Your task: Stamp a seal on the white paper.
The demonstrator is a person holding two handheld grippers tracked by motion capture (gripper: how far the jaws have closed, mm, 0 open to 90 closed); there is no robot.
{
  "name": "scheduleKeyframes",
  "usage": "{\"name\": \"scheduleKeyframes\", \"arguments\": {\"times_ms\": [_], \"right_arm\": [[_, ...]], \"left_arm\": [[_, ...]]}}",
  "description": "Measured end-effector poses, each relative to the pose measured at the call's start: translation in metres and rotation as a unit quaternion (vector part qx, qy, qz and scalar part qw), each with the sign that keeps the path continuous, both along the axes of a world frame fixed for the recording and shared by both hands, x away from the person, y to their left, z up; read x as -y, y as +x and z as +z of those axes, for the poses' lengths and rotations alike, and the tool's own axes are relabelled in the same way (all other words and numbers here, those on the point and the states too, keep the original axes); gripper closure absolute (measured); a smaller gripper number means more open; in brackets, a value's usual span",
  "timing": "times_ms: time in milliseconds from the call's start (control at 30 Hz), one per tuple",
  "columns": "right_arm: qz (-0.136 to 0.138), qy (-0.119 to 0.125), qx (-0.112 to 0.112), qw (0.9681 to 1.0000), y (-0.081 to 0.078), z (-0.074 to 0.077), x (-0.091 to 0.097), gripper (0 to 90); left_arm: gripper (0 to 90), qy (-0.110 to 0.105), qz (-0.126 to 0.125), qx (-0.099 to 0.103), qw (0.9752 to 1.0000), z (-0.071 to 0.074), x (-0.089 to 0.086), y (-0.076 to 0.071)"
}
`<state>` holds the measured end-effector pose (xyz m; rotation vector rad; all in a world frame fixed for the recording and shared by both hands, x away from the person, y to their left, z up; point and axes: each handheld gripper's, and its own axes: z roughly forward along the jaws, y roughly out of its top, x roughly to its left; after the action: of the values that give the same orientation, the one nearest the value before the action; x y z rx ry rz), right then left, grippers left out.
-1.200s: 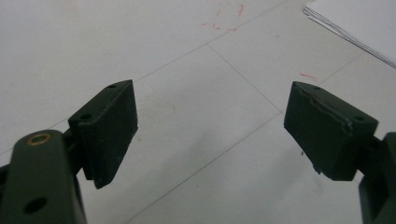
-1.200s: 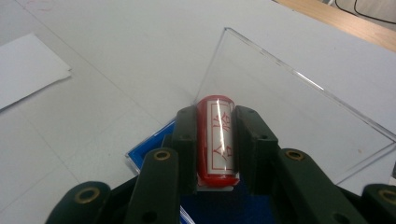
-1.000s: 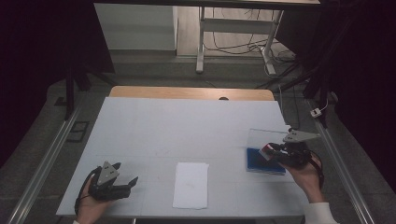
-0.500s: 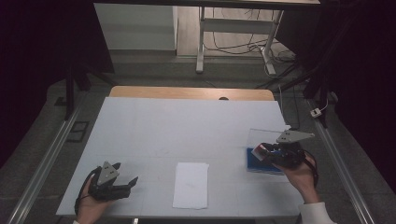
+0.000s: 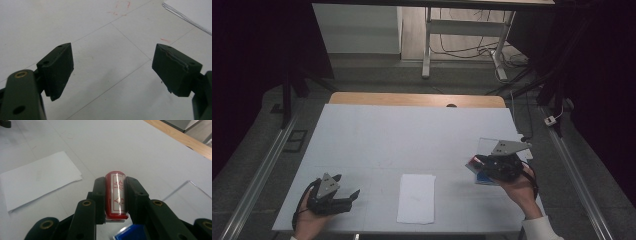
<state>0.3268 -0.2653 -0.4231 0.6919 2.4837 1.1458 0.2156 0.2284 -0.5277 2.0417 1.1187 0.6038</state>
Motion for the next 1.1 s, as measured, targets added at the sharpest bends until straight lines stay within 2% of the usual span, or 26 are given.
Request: {"name": "scheduleKeyframes", "arguments": {"times_ms": [267,467,600,967,1100], "right_arm": [[0.021,-0.003,-0.003,0.9998,-0.001,-0.002,-0.02,70.0],[0.039,0.008,-0.013,0.9991,-0.001,-0.004,-0.036,70.1],[0.045,0.003,-0.014,0.9989,-0.002,-0.005,-0.048,70.1],[0.088,-0.005,-0.015,0.996,-0.008,-0.007,-0.08,70.1],[0.088,-0.011,-0.017,0.9959,-0.009,-0.006,-0.089,70.0]], "left_arm": [[17.6,0.0,0.001,-0.001,1.0,0.0,0.0,0.0],[17.6,-0.001,-0.001,-0.002,1.0,-0.001,-0.001,0.002],[17.6,0.0,0.0,-0.002,1.0,-0.001,-0.001,0.002],[17.6,-0.001,-0.001,-0.002,1.0,0.0,0.0,0.001],[17.6,-0.001,-0.001,-0.002,1.0,0.0,0.0,0.001]]}}
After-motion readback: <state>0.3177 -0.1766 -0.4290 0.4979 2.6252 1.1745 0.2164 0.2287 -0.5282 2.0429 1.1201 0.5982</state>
